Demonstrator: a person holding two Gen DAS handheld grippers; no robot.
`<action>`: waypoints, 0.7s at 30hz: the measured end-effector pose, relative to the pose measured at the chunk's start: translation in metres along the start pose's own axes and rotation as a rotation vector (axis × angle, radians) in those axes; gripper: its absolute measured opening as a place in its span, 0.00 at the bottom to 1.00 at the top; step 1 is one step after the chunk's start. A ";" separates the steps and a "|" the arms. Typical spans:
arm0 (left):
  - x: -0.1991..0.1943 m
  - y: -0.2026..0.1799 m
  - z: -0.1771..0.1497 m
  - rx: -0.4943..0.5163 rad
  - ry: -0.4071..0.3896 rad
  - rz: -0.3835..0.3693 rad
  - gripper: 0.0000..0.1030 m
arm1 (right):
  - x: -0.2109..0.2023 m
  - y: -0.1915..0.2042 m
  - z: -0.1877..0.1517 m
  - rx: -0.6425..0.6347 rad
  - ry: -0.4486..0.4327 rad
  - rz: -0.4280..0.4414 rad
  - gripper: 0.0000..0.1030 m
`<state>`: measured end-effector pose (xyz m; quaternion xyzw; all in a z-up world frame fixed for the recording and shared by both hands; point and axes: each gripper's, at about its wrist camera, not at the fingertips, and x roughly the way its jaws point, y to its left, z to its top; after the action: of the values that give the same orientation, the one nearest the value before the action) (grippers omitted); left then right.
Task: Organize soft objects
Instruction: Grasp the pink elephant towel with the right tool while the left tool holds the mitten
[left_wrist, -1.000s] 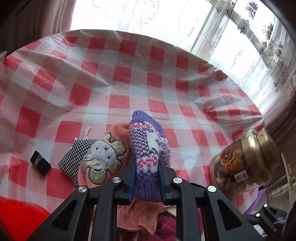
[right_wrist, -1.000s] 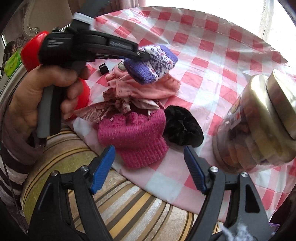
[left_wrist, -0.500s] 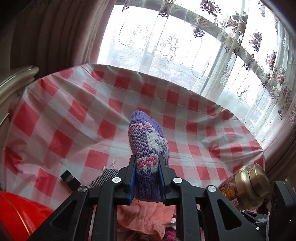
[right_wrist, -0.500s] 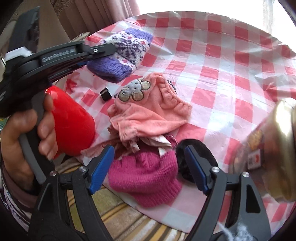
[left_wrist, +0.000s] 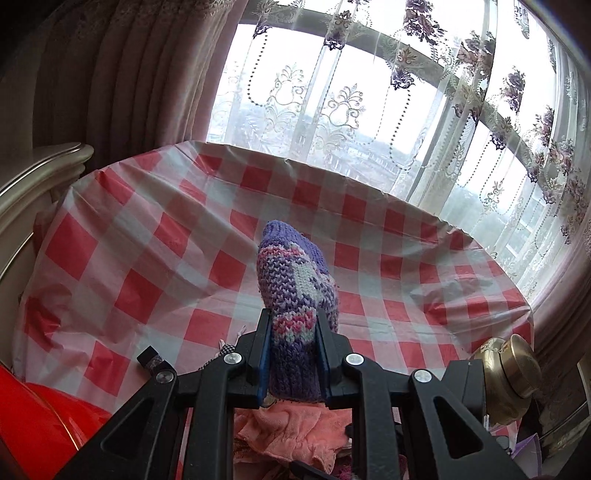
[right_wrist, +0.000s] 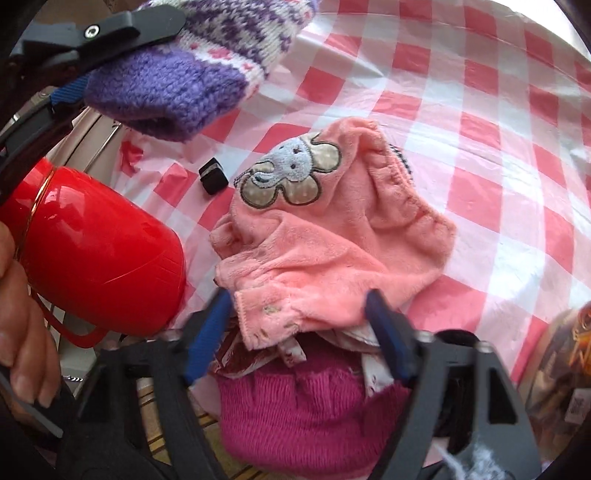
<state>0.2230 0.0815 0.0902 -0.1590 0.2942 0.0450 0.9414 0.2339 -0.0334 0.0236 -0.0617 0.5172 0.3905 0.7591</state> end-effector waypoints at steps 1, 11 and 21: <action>0.000 0.000 -0.001 -0.003 0.002 -0.002 0.21 | 0.002 -0.001 0.001 0.001 0.005 -0.001 0.36; -0.002 0.001 -0.002 -0.005 0.003 -0.011 0.21 | -0.041 -0.009 0.004 0.028 -0.116 0.028 0.19; -0.021 -0.004 0.000 -0.008 -0.023 -0.033 0.21 | -0.107 0.003 -0.014 -0.002 -0.239 -0.009 0.16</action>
<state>0.2061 0.0780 0.1030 -0.1672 0.2806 0.0326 0.9446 0.2043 -0.0947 0.1077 -0.0177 0.4223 0.3920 0.8171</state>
